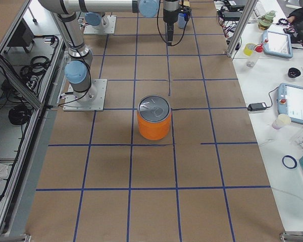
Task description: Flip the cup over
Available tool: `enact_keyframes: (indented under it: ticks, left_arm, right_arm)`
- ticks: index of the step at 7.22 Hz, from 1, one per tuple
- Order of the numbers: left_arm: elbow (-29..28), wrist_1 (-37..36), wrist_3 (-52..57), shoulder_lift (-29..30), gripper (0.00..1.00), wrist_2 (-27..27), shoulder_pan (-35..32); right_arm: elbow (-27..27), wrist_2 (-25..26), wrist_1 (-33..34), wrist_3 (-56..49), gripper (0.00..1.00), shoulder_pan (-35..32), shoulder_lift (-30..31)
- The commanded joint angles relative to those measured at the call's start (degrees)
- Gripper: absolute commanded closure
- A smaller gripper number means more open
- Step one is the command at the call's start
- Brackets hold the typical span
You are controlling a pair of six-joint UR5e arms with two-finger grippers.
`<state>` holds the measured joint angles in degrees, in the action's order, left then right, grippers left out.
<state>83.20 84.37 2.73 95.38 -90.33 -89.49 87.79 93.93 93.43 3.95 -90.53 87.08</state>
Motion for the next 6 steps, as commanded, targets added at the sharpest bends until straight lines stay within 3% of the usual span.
enact_keyframes:
  ticks: [1,2,6]
  left_arm:
    - [-0.1,3.2,0.1,-4.1,0.01,-1.2,-0.2]
    - [-0.3,2.8,-0.4,-4.7,0.00,-4.6,-0.3]
    - [0.8,3.5,-0.6,-5.7,0.00,-3.3,0.0]
  right_arm:
    - [0.0,0.0,0.0,0.0,0.00,0.0,-0.1]
    - [0.1,0.0,0.0,0.0,0.00,0.0,-0.1]
    - [0.2,-0.1,0.0,0.0,0.00,0.0,-0.1]
